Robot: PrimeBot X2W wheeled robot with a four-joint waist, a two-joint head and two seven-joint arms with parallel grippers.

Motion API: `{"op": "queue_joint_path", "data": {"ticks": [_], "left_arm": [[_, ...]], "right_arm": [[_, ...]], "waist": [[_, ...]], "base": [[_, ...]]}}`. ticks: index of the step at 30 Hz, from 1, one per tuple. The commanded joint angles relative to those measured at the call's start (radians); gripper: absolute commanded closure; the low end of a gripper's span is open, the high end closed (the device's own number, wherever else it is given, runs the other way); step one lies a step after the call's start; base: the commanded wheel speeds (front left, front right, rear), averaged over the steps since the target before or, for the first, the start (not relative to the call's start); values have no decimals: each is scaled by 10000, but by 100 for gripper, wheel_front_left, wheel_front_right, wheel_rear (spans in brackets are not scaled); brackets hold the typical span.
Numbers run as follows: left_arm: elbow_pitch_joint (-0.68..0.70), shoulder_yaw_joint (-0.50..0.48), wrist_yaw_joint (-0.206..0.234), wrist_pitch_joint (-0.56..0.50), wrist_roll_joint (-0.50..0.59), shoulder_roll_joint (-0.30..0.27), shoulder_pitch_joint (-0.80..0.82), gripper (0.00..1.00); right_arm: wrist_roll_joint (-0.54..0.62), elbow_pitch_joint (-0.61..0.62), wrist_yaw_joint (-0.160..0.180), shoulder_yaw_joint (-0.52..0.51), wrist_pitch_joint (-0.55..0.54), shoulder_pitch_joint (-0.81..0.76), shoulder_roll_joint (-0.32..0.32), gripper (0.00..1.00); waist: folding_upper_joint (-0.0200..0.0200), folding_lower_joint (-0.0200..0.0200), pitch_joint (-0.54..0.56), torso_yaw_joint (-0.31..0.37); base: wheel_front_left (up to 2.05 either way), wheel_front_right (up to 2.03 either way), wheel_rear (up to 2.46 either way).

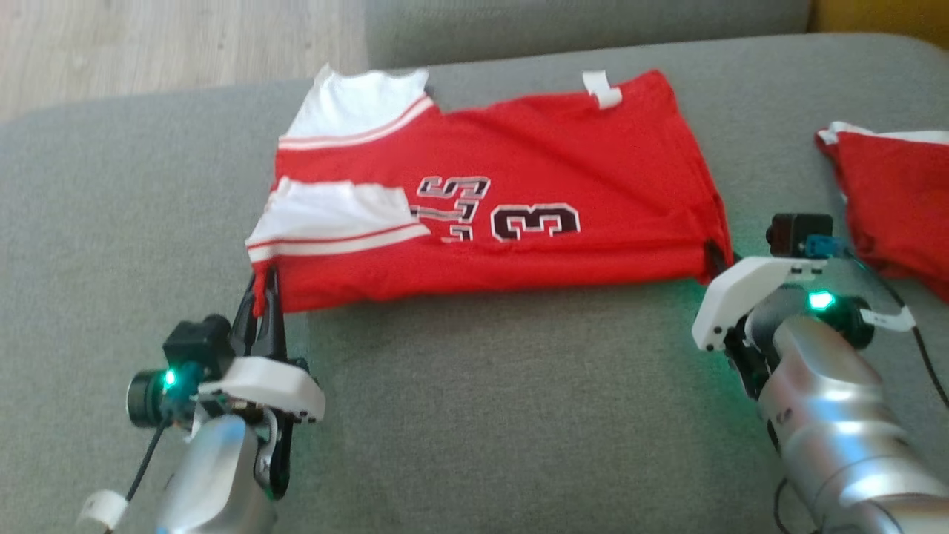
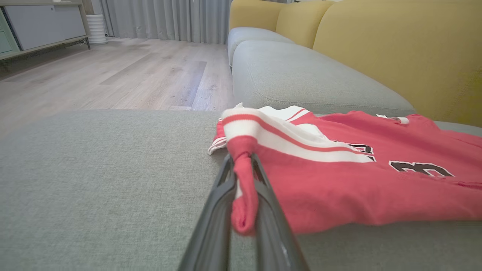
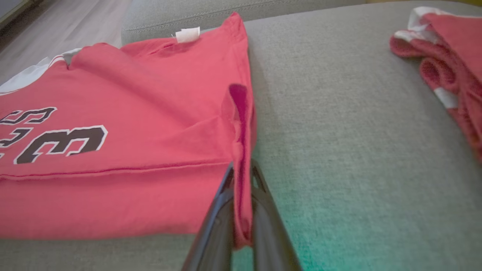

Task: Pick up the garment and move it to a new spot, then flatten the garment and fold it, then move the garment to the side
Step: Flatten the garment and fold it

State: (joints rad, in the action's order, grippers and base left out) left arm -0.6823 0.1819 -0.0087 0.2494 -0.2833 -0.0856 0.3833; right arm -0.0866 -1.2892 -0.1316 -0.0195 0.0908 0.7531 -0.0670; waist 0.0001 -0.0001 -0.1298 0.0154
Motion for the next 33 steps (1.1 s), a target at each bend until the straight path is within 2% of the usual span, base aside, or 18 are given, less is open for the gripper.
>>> {"op": "queue_joint_path", "data": {"ticks": [1, 7, 13, 17, 24, 25, 26, 27, 33], "left_arm": [[236, -372, 67, 122, -92, -336, 92, 100], [228, -312, 4, -256, -241, -475, -771, 100], [827, -198, -38, -943, -348, -672, -1821, 100], [1896, -70, -6, -1600, -380, -872, -2722, 100], [3797, 38, 214, -2744, -577, -1008, -3908, 100], [3983, 39, 257, -2852, -592, -1028, -3995, 100], [4139, 27, 313, -2925, -601, -1040, -4057, 68], [4272, 51, 359, -2975, -553, -1078, -4094, 0], [4761, -33, 701, -2774, -437, -1062, -3991, 0]], "right_arm": [[-148, 197, 9, 190, -45, 51, 114, 100], [-810, 181, 9, 600, -674, -452, 120, 100], [-1775, 670, 9, 1184, -1325, -987, 144, 100], [-2625, 1562, 9, 1729, -1851, -1588, 92, 100], [-3670, 3603, 9, 2354, -2698, -2964, -641, 100], [-3722, 3887, 9, 2326, -2737, -3120, -755, 82], [-3787, 4164, 9, 2252, -2760, -3266, -830, 4], [-3860, 4432, 9, 2150, -2786, -3402, -873, 0], [-3891, 6179, 9, 1288, -2684, -3946, -933, 0]], "waist": [[-1, 1, 274, 125], [-1, 1, 1018, 380], [-1, 1, 1468, 634], [-1, 1, 1580, 732], [-1, 1, 1613, 784], [-1, 1, 1602, 791], [-1, 1, 1583, 797], [-1, 1, 1563, 802], [-1, 1, 1413, 827]], "base": [[0, 0, 0], [0, 0, 0], [0, 0, 0], [0, 0, 0], [0, 0, 0], [0, 0, 0], [0, 0, 0], [0, 0, 0], [0, 0, 0]]}}
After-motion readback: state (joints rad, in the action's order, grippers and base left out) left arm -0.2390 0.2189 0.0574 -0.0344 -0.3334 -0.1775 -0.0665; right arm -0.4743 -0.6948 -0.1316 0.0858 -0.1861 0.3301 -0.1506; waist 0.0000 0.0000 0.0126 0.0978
